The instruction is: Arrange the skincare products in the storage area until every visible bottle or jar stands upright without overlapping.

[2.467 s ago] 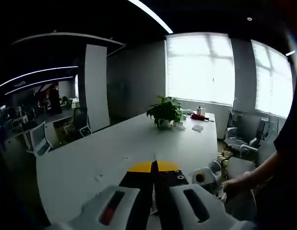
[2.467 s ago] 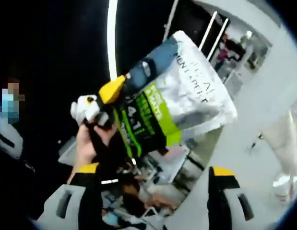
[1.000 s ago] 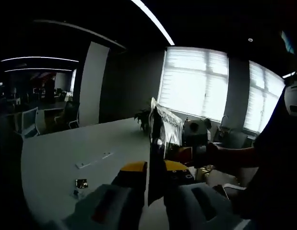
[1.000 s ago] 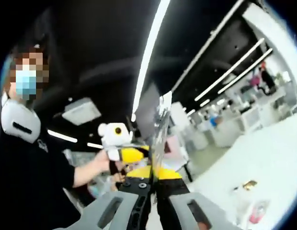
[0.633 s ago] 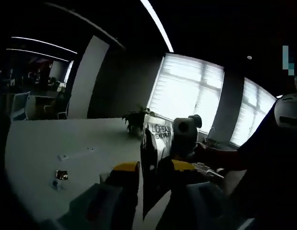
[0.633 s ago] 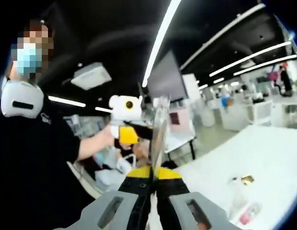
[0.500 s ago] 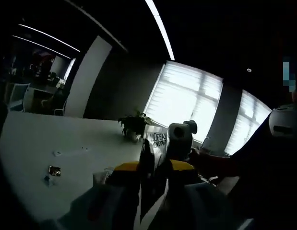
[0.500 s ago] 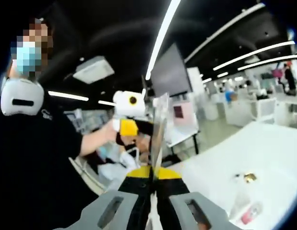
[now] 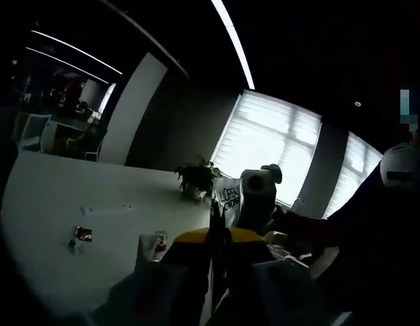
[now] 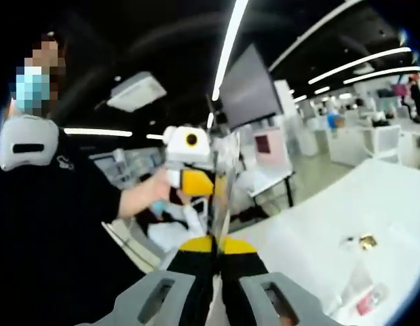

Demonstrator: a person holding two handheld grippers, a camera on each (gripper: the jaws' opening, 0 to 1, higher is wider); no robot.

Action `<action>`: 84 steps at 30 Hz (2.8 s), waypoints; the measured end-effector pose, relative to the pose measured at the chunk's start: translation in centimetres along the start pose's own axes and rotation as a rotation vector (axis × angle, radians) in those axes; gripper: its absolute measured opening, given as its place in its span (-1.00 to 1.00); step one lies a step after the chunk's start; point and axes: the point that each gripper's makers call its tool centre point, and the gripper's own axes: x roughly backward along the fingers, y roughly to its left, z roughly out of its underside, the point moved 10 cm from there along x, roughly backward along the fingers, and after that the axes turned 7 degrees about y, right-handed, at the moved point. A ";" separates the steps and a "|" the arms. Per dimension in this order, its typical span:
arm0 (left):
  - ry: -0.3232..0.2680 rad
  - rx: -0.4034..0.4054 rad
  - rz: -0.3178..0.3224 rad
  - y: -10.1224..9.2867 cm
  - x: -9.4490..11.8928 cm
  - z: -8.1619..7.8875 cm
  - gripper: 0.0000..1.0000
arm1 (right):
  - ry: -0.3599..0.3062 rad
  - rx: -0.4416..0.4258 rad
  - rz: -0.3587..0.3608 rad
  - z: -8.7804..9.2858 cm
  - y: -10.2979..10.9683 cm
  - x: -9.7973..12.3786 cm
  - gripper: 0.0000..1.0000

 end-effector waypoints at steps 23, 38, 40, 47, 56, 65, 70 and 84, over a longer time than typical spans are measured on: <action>-0.018 0.250 0.150 1.0 -0.4 0.3 -0.91 | -0.094 0.034 0.026 1.9 2.0 0.0 -0.05; 0.039 0.371 0.115 5.3 -0.9 2.9 -0.91 | -0.143 -0.014 0.200 5.0 1.0 0.7 0.98; 0.049 0.385 0.103 5.1 -1.2 3.6 -0.91 | -0.159 -0.032 0.228 5.6 0.9 1.3 0.98; 0.073 0.439 0.068 5.7 -1.7 5.1 -0.91 | -0.130 -0.053 0.338 7.4 0.3 3.2 0.99; 0.105 0.479 0.022 7.7 -1.5 6.1 -0.92 | -0.061 -0.043 0.452 9.2 0.1 4.6 0.99; 0.127 0.542 -0.005 8.9 -2.6 7.9 -0.92 | -0.087 -0.099 0.494 10.5 -0.3 5.7 0.99; 0.148 0.572 -0.021 10.4 -2.9 8.6 -0.92 | -0.106 -0.135 0.508 11.5 -0.5 6.5 0.99; 0.205 0.628 -0.048 14.7 -5.2 10.0 -0.92 | -0.109 -0.196 0.575 13.8 -1.1 7.5 0.99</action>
